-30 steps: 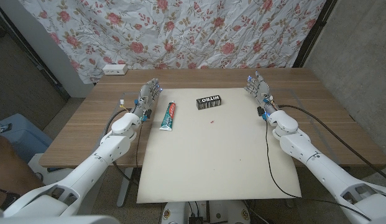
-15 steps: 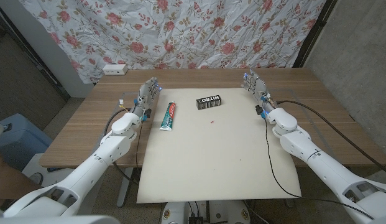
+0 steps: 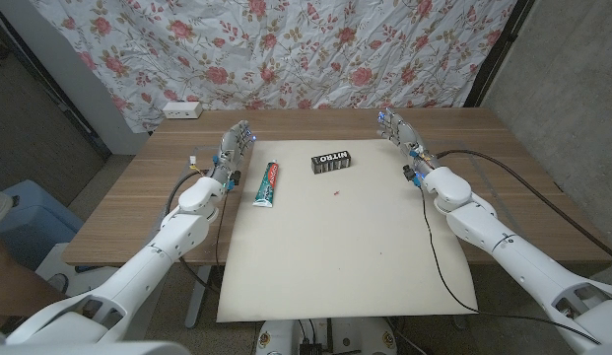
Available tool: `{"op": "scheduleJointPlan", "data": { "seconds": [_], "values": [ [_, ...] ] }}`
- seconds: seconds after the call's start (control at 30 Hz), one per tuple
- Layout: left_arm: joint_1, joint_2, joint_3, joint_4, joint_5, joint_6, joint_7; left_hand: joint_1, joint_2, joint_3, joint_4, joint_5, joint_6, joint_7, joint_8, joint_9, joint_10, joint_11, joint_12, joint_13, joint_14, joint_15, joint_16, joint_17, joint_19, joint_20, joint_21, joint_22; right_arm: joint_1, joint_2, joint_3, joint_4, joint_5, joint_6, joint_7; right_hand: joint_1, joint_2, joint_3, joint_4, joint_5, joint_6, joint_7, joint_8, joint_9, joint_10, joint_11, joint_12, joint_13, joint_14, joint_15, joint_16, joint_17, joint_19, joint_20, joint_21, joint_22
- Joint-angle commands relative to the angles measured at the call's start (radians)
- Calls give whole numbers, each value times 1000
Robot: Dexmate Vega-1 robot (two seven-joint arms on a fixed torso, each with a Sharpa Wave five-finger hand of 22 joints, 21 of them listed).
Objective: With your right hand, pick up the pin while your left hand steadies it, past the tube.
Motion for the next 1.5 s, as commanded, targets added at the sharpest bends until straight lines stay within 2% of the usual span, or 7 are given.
{"op": "scheduleJointPlan", "data": {
  "seconds": [0.03,0.5,0.93,1.0,1.03,1.13,1.5],
  "values": [
    [26,-2,-7,-41,-2,14,42,-5,92,3,3,8,9,2,7,3,10,-2,10,3,8,-1,4,3,8,-2,-4,4,-25,-74,-15,-78,-146,-5,-43,14,-2,5,-13,-4,6,-7,8,3,9,-2,2,3,-2,-9,-1,0,-5,-8,0,3],
    [50,26,-15,-93,5,46,69,-3,93,4,2,8,17,1,7,3,19,-3,7,2,17,-2,1,2,13,-2,-10,4,-21,-144,-46,-150,-312,-41,-45,49,7,24,-45,-8,28,-28,12,4,7,-9,-1,2,-4,-16,-7,-12,-21,-13,-4,2],
    [60,31,-21,-105,4,51,82,-3,94,4,2,8,33,2,9,3,27,-7,4,2,20,-1,-2,2,16,-2,-15,4,-14,-190,-68,-215,-472,-78,-62,87,6,40,-87,-19,20,-72,6,5,-32,-12,-11,3,-39,-16,-23,-27,-70,-9,-12,2],
    [62,31,-21,-108,4,53,86,-3,94,4,2,8,34,2,9,3,27,-7,4,2,20,-1,-2,2,16,-3,-15,4,-9,-203,-73,-237,-512,-101,-59,91,6,41,-92,-20,19,-76,6,5,-33,-13,-11,3,-43,-15,-24,-28,-79,-10,-13,2],
    [63,31,-22,-109,4,54,88,-3,94,4,2,9,35,2,9,3,27,-7,3,2,20,-1,-2,2,16,-3,-16,4,-8,-214,-82,-265,-571,-158,-65,95,5,43,-96,-21,18,-79,5,5,-37,-14,-11,3,-48,-12,-26,-30,-83,-10,-13,2],
    [65,30,-22,-111,6,53,94,-3,94,4,2,9,37,2,9,3,28,-7,3,2,20,0,-3,2,17,-3,-17,4,-8,-224,-88,-297,-615,-207,-65,104,4,47,-106,-23,17,-88,5,6,-45,-17,-12,3,-57,-11,-29,-33,-94,0,-12,3],
    [67,28,-23,-109,7,62,107,-4,95,4,3,9,41,-1,9,3,33,-12,2,2,23,-1,-3,2,20,-3,-19,5,23,-265,-112,-325,-693,-212,-9,152,7,69,-151,-26,18,-113,6,7,-102,-17,-18,4,-104,15,-36,-44,-132,32,-9,4]
  ]
}}
